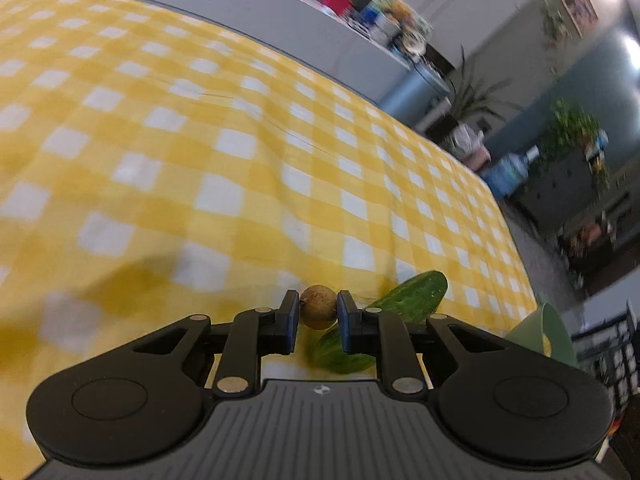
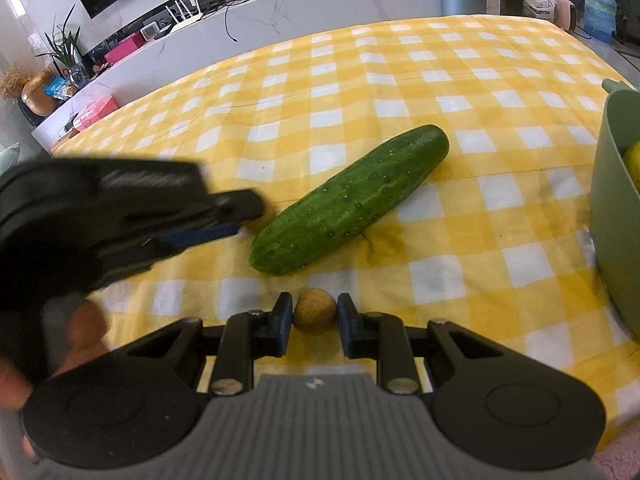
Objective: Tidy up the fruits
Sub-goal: 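Carry the kiwi with the right gripper over the green colander, then open the right gripper to drop the kiwi into the colander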
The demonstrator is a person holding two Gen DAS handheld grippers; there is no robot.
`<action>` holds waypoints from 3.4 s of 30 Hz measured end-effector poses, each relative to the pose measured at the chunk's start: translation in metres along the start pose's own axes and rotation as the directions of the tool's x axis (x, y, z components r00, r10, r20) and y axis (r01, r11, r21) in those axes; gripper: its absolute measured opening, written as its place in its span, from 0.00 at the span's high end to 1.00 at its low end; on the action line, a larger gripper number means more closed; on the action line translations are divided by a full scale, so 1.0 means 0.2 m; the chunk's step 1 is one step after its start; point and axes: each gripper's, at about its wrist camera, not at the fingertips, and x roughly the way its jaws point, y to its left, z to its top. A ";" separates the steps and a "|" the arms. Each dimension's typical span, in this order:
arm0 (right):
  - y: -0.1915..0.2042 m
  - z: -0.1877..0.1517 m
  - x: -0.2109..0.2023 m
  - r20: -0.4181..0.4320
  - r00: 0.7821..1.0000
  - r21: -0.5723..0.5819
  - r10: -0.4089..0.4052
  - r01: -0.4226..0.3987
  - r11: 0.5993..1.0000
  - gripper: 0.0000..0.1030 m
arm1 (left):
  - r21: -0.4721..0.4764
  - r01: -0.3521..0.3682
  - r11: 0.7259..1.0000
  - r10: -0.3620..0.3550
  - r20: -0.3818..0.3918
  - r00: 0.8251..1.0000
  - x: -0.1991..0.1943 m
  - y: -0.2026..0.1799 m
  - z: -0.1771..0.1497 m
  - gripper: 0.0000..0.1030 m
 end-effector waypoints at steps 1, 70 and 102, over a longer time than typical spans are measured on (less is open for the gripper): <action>0.00 0.00 0.00 0.001 1.000 -0.001 0.000 0.000 1.000 0.80 | -0.008 0.000 1.000 0.000 0.012 1.000 -0.03 0.01 -0.01 0.79; -0.62 0.05 -0.60 0.315 0.936 0.254 0.154 -0.240 0.937 0.80 | 0.016 -0.263 0.965 0.264 -0.076 0.962 0.16 -0.38 -0.20 0.74; -1.29 -0.14 -0.71 0.342 0.940 0.598 -0.011 -0.208 0.774 0.62 | 0.295 0.175 0.939 -0.115 -0.212 0.971 0.19 -1.20 -0.42 0.75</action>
